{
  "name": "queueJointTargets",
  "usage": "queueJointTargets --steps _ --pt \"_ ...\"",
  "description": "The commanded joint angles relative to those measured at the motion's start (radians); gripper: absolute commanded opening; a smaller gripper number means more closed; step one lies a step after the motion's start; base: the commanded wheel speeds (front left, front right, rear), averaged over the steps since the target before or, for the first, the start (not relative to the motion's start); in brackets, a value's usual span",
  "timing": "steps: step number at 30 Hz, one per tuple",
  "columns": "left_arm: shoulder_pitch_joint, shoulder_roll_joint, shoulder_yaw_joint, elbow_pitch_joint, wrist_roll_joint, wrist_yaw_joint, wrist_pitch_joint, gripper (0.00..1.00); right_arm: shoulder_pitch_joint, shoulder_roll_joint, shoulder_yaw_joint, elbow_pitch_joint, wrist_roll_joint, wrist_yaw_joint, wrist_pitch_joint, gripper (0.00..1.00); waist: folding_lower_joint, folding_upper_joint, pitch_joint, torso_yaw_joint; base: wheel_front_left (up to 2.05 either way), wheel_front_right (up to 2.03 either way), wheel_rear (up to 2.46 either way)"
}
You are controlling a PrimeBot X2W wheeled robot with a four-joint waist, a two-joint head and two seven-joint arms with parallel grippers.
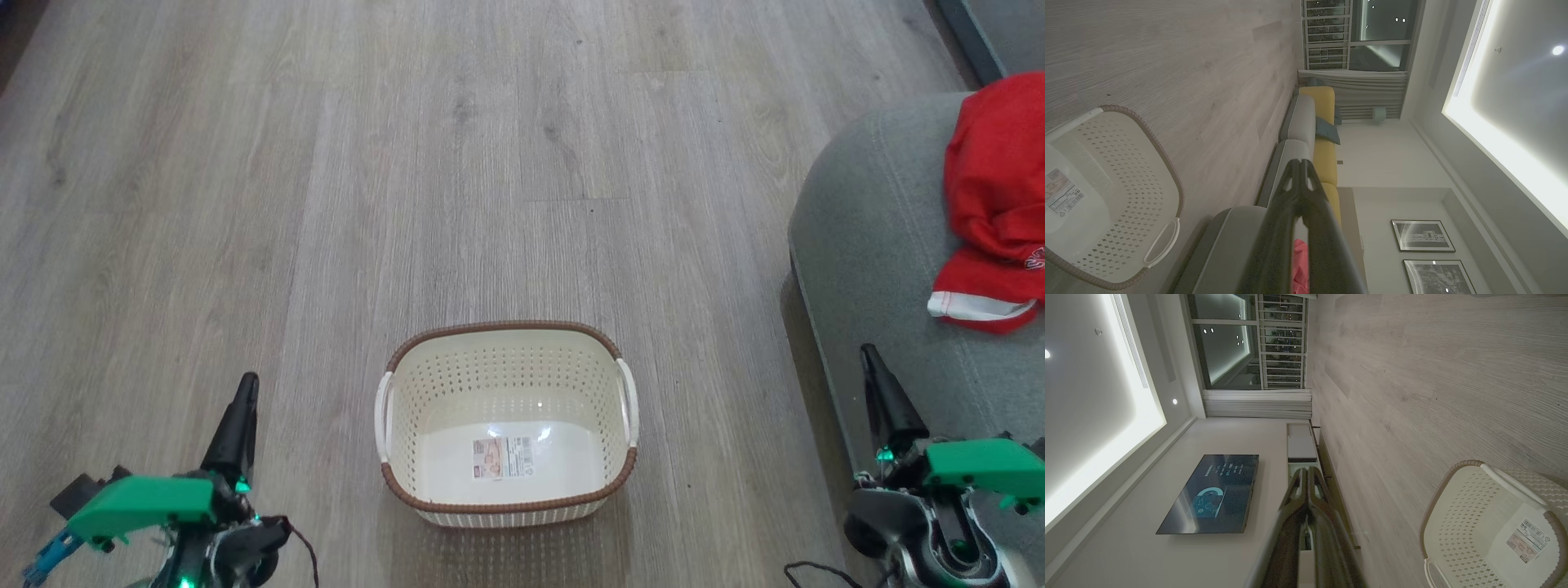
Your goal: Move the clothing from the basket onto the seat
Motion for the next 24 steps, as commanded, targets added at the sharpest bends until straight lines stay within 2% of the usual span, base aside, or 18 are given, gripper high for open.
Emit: queueJointTargets --steps 1,24 --pt "-0.05 0.008 0.034 -0.034 -0.006 -0.009 0.007 0.0 -0.04 -0.002 0.018 -0.039 0.006 0.0 0.006 0.0 0.0 0.0 0.0 0.0 0.0 0.0 0.0" --pt "-0.05 0.008 0.034 -0.034 -0.007 -0.009 0.007 0.0 -0.04 -0.002 0.018 -0.039 0.006 0.0 0.005 0.0 0.0 0.0 0.0 0.0 0.0 0.0 0.0"
